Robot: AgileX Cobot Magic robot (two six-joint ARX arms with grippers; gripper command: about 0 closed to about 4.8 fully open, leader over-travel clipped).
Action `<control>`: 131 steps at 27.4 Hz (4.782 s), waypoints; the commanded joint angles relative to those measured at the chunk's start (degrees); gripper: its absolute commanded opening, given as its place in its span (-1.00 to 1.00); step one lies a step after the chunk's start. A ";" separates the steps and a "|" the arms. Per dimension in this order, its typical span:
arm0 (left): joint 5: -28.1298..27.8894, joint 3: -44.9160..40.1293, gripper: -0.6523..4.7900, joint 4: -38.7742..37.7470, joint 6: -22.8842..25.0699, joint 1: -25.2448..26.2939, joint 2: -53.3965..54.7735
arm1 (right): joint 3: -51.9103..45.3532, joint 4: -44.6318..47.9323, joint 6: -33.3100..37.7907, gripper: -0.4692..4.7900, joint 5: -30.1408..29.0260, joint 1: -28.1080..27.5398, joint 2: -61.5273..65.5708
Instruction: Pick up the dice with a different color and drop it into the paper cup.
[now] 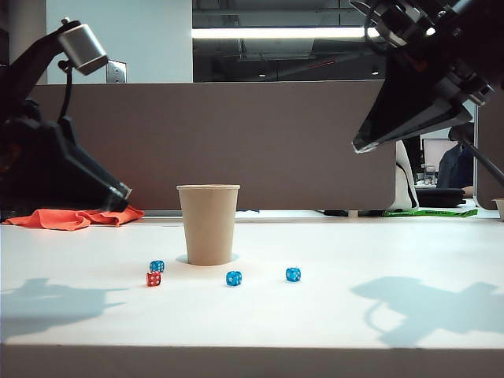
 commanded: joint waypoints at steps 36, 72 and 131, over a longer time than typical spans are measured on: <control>4.48 0.17 -0.08 11.61 -4.44 0.02 12.15 | 0.13 0.48 -0.17 -0.83 -0.11 0.02 -0.07; 0.52 0.52 -0.09 14.38 -8.83 0.02 17.27 | 0.13 0.04 -0.15 -0.83 -0.13 0.04 -0.07; 1.05 4.04 -0.11 14.14 -14.38 0.02 23.65 | 0.13 0.07 -0.15 -0.83 0.11 0.02 0.26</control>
